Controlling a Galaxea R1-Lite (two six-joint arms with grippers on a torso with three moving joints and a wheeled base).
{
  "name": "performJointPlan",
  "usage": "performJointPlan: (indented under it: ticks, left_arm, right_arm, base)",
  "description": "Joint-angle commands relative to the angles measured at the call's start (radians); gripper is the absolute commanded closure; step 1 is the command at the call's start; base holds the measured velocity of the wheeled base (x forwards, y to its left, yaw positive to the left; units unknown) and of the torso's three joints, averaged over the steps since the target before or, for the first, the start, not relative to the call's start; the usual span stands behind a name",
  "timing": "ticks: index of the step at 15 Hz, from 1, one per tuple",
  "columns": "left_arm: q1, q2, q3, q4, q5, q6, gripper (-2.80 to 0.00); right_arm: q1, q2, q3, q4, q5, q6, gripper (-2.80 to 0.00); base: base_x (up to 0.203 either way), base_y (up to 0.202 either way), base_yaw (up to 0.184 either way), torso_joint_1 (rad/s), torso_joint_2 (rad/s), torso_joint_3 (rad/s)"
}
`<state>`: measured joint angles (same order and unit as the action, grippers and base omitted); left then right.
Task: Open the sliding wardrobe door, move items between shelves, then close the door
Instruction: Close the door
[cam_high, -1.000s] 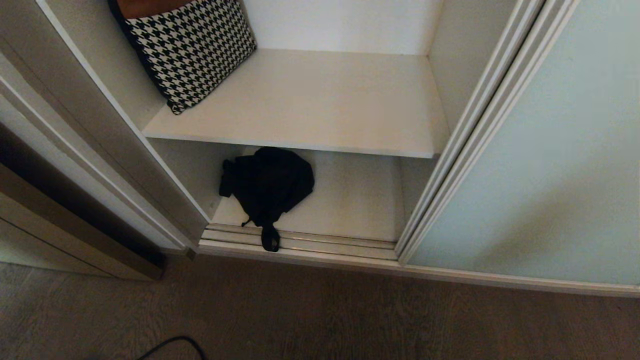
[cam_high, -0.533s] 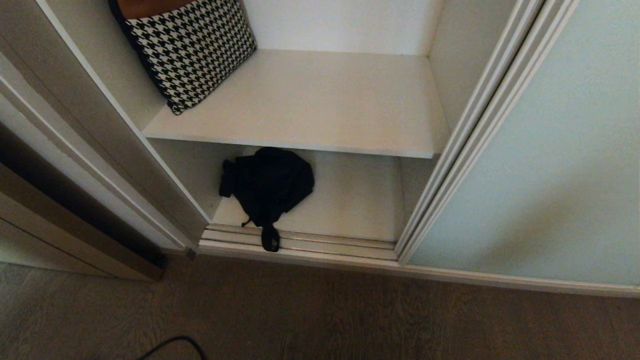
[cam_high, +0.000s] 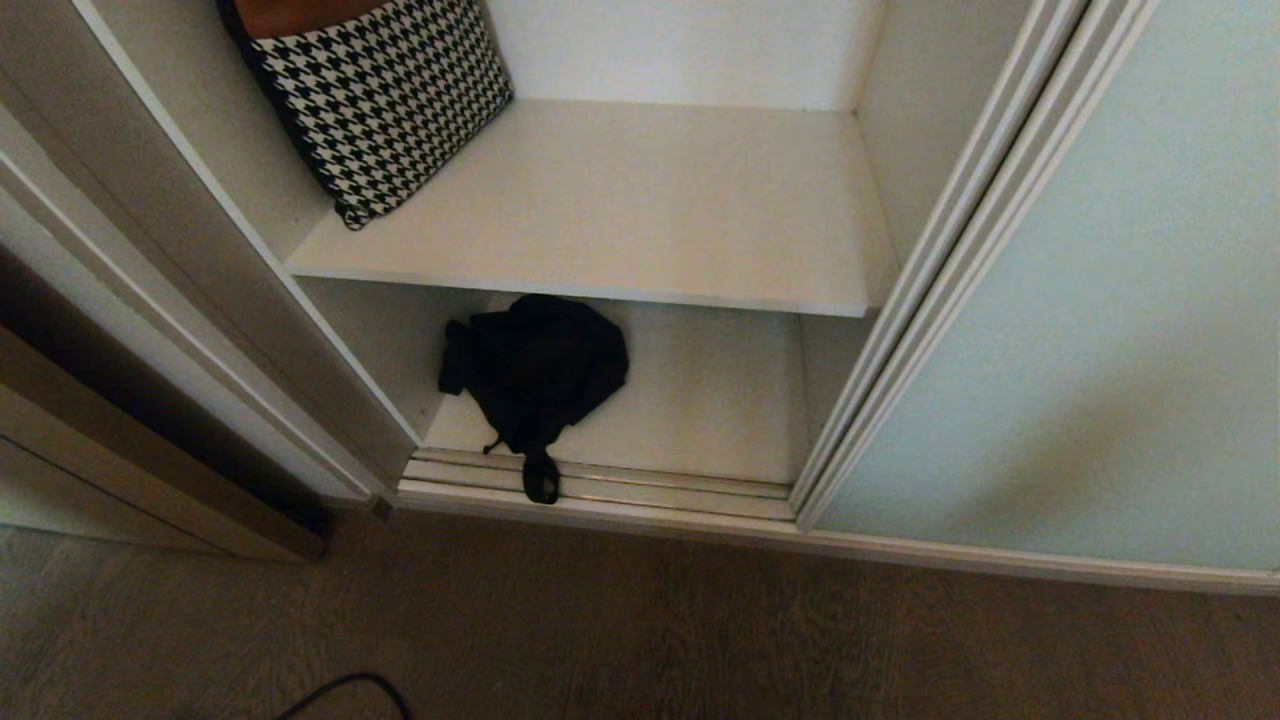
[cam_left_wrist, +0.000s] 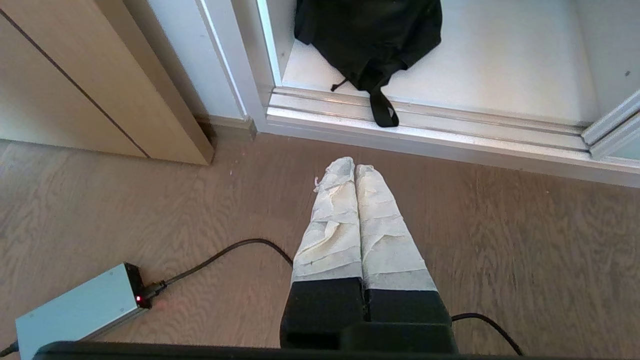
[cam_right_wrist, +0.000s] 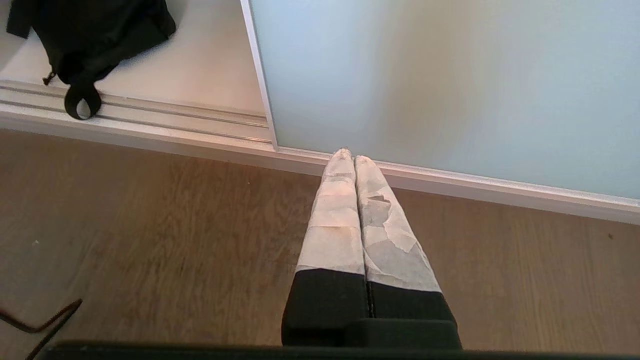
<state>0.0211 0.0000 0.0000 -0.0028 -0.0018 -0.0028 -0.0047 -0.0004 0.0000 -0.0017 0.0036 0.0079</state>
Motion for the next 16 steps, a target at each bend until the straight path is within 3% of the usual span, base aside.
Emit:
performJointPlan:
  ticks: [1, 3, 6, 9, 12, 16]
  left_arm:
    - [0.000, 0.002, 0.000, 0.000, 0.000, 0.000, 0.00]
    - [0.000, 0.002, 0.000, 0.000, 0.000, 0.000, 0.00]
    - [0.000, 0.002, 0.001, 0.000, 0.000, 0.000, 0.00]
    - [0.000, 0.002, 0.000, 0.000, 0.000, 0.000, 0.00]
    - [0.000, 0.002, 0.001, 0.000, 0.000, 0.000, 0.00]
    - [0.000, 0.002, 0.000, 0.000, 0.000, 0.000, 0.00]
  right_arm:
    - [0.000, -0.003, -0.006, 0.010, -0.003, -0.006, 0.00]
    - [0.000, 0.017, -0.092, 0.058, -0.006, -0.004, 0.00]
    - [0.001, 0.082, -0.389, 0.275, 0.000, 0.054, 0.00]
    - [0.001, 0.159, -0.628, 0.505, 0.116, 0.086, 0.00]
    - [-0.001, 0.332, -0.767, 0.547, 0.225, 0.121, 0.00]
    - [0.000, 0.639, -1.009, 0.504, 0.362, 0.281, 0.00]
  base:
    - [0.000, 0.000, 0.000, 0.000, 0.00, 0.000]
    - [0.000, 0.000, 0.000, 0.000, 0.00, 0.000]
    - [0.000, 0.000, 0.000, 0.000, 0.00, 0.000]
    - [0.000, 0.000, 0.000, 0.000, 0.00, 0.000]
    - [0.000, 0.000, 0.000, 0.000, 0.00, 0.000]
    - [0.000, 0.000, 0.000, 0.000, 0.00, 0.000]
